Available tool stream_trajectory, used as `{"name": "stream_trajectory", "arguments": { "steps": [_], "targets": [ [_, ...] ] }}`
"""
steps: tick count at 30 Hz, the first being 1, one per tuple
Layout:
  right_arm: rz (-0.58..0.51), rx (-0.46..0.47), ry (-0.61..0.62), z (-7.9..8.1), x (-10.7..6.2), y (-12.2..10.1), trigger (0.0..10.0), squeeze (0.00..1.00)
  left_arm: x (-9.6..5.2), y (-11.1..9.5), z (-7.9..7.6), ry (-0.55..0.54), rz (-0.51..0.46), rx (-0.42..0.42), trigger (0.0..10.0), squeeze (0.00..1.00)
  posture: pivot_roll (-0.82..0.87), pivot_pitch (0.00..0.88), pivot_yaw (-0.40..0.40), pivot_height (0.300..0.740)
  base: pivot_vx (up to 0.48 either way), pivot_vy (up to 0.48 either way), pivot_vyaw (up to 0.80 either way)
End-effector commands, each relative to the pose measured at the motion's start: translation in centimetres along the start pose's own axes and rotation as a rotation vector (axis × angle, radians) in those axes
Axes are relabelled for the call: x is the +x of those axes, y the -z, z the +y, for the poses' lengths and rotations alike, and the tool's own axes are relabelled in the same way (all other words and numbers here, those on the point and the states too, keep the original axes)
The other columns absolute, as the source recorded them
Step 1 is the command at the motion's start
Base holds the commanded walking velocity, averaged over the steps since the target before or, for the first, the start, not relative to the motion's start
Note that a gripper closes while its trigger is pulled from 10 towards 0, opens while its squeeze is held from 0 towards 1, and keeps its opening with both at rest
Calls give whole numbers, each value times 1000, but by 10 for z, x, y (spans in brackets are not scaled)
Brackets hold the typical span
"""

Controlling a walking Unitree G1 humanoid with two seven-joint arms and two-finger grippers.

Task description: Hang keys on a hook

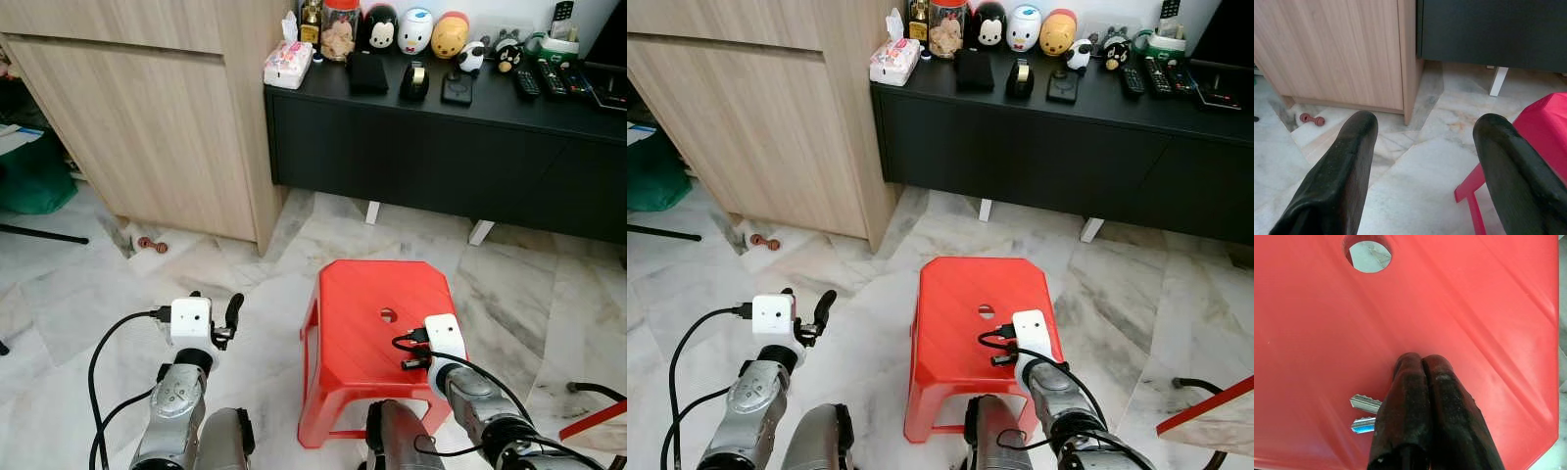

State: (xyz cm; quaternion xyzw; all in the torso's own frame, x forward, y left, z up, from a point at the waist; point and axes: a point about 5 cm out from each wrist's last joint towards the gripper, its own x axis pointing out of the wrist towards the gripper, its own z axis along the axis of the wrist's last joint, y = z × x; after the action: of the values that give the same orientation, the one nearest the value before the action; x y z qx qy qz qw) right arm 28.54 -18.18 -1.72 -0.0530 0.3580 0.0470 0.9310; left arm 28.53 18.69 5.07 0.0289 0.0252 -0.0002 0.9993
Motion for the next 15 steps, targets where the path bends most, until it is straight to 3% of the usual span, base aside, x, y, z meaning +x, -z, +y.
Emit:
{"name": "stream_trajectory", "arguments": {
  "steps": [1,7,15],
  "targets": [
    [1,15,14,-3,0,0,0,0,0,3,1,0,19,5,10000,0,20,116,-49,602,0,0,0],
    [-163,85,15,-5,0,-27,0,0,0,4,2,0,21,9,10000,0,19,116,-48,602,0,0,0],
    [-320,132,5,-3,-4,-44,0,0,-1,6,1,-3,29,9,10000,0,13,113,-54,602,0,0,0]
  ]
}}
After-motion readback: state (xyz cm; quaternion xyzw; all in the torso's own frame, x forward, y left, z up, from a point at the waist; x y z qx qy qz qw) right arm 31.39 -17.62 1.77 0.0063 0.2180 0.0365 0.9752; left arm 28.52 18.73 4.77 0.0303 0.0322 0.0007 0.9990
